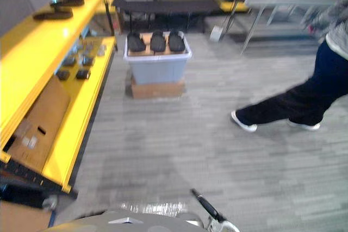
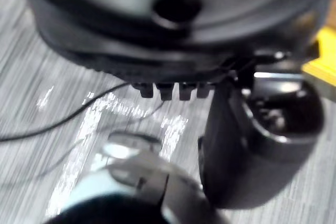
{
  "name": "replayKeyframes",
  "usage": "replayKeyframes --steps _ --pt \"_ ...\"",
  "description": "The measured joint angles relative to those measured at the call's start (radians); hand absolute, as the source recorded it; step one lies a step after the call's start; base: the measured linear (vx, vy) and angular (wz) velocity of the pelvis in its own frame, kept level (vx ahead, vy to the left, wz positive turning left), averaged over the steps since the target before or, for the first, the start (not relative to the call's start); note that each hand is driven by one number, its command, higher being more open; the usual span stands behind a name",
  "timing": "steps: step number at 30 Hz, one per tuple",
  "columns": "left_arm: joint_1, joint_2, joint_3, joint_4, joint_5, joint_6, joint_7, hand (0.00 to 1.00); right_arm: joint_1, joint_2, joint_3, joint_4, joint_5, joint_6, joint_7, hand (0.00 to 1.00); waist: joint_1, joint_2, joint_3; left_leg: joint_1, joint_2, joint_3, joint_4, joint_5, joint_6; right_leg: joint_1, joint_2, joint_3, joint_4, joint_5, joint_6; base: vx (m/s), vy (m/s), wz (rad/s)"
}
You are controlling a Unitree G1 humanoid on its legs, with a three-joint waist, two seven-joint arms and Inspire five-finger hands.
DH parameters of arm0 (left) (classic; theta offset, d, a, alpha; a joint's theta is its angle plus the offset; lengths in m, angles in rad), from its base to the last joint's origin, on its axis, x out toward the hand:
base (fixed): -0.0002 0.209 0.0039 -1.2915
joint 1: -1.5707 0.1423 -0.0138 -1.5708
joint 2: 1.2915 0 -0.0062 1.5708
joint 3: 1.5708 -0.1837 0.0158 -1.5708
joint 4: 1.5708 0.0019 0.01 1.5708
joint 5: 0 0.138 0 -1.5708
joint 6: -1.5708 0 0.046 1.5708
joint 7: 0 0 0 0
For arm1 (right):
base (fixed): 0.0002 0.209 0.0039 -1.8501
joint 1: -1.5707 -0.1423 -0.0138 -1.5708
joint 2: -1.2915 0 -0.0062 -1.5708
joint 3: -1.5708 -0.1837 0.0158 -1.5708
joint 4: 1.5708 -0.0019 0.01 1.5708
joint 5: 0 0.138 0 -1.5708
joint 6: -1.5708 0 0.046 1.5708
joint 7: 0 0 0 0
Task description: Walk over and take three plastic housings, then place them on the shelf
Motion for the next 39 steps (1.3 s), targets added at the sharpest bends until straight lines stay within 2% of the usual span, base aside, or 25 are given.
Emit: replayKeyframes --steps 1,3,5,9,17,22,30,33,34,36,37,38,39 --pt "-0.004 0.000 0.000 0.001 -0.010 0.008 -0.002 1.00 0.000 0.001 -0.005 0.003 0.006 0.006 0.004 1.00 -0.002 -0.009 -0.003 0.000 -0.003 0.010 -0.037 0.019 0.001 -0.011 0.001 0.003 -0.020 0.017 -0.001 0.06 0.012 -0.07" --pt "-0.014 -0.001 -0.001 0.006 -0.027 0.020 -0.002 1.00 -0.003 0.001 -0.035 0.016 0.035 0.016 0.003 1.00 -0.003 0.002 0.002 0.004 -0.011 0.012 -0.079 0.045 -0.006 -0.011 0.000 -0.003 -0.046 0.030 0.003 0.07 0.030 0.03" --pt "-0.015 -0.002 0.000 0.022 -0.035 0.021 -0.002 1.00 0.002 0.006 -0.047 0.035 0.034 0.021 -0.002 1.00 -0.008 0.002 0.006 0.031 -0.021 0.009 -0.119 0.076 0.007 0.005 -0.003 -0.014 -0.062 0.033 0.007 0.11 0.043 0.10" --pt "-0.009 0.006 -0.001 0.024 -0.033 0.035 -0.018 1.00 0.001 0.009 -0.078 0.046 -0.006 0.048 -0.019 1.00 -0.006 -0.010 0.010 0.080 -0.030 0.009 -0.161 0.081 0.005 0.041 -0.004 -0.021 -0.082 0.037 0.014 0.09 0.040 0.00" --pt "-0.006 0.010 0.000 0.024 -0.037 0.035 -0.024 1.00 -0.023 0.024 -0.108 0.048 -0.047 0.055 -0.023 1.00 -0.006 -0.019 0.018 0.094 -0.034 0.007 -0.183 0.092 -0.001 0.044 -0.007 -0.027 -0.082 0.040 0.022 -0.01 0.008 0.00" --pt "-0.006 0.010 0.000 0.024 -0.035 0.034 -0.023 1.00 -0.024 0.024 -0.106 0.048 -0.050 0.049 -0.001 1.00 -0.005 -0.027 0.031 0.110 -0.035 -0.001 -0.208 0.118 0.004 0.053 -0.006 -0.045 -0.080 0.039 0.022 -0.09 -0.012 0.07" --pt "-0.005 0.010 0.000 0.024 -0.035 0.034 -0.021 1.00 -0.006 0.018 -0.085 0.048 -0.070 0.048 0.052 1.00 -0.002 -0.032 0.034 0.111 -0.036 -0.001 -0.209 0.121 0.001 0.058 -0.006 -0.048 -0.098 0.046 0.030 -0.07 0.019 0.01" --pt "-0.005 0.010 -0.002 0.024 -0.035 0.033 -0.018 1.00 0.001 0.014 -0.081 0.047 -0.158 0.038 0.101 1.00 -0.003 -0.033 0.034 0.107 -0.038 0.001 -0.210 0.120 0.002 0.059 -0.005 -0.048 -0.113 0.052 0.033 0.00 0.000 0.00" --pt "-0.005 0.010 -0.004 0.024 -0.035 0.031 -0.017 1.00 -0.001 0.011 -0.079 0.047 -0.241 0.024 0.124 1.00 -0.003 -0.033 0.034 0.103 -0.039 0.001 -0.210 0.118 0.004 0.055 -0.006 -0.048 -0.114 0.052 0.033 0.00 0.000 0.00" --pt "-0.008 0.011 -0.022 0.021 -0.035 0.021 -0.015 1.00 -0.007 0.006 -0.059 0.047 -0.284 0.001 0.134 1.00 -0.003 -0.033 0.032 0.086 -0.042 0.000 -0.209 0.116 0.008 0.033 -0.011 -0.050 -0.096 0.044 0.024 0.02 0.036 0.01" --pt "-0.015 0.012 -0.030 0.021 -0.035 0.014 -0.014 1.00 -0.012 0.005 -0.051 0.046 -0.281 -0.005 0.132 1.00 -0.002 -0.033 0.032 0.073 -0.045 -0.001 -0.208 0.112 0.014 0.007 -0.021 -0.051 -0.060 0.032 0.032 0.07 0.050 0.06" --pt "-0.018 0.019 -0.045 0.020 -0.040 0.015 -0.012 1.00 -0.020 0.005 -0.049 0.046 -0.277 -0.013 0.126 1.00 -0.003 -0.039 0.036 0.058 -0.052 0.003 -0.202 0.103 0.028 -0.041 -0.045 -0.053 0.023 -0.010 0.048 0.11 0.067 0.14" --pt "-0.031 0.029 -0.068 0.022 -0.070 0.018 0.000 1.00 -0.028 0.008 -0.048 0.046 -0.256 -0.017 0.122 1.00 -0.005 -0.045 0.047 0.039 -0.058 0.004 -0.170 0.085 0.045 -0.096 -0.080 -0.056 0.151 -0.043 0.080 0.11 0.061 0.09"
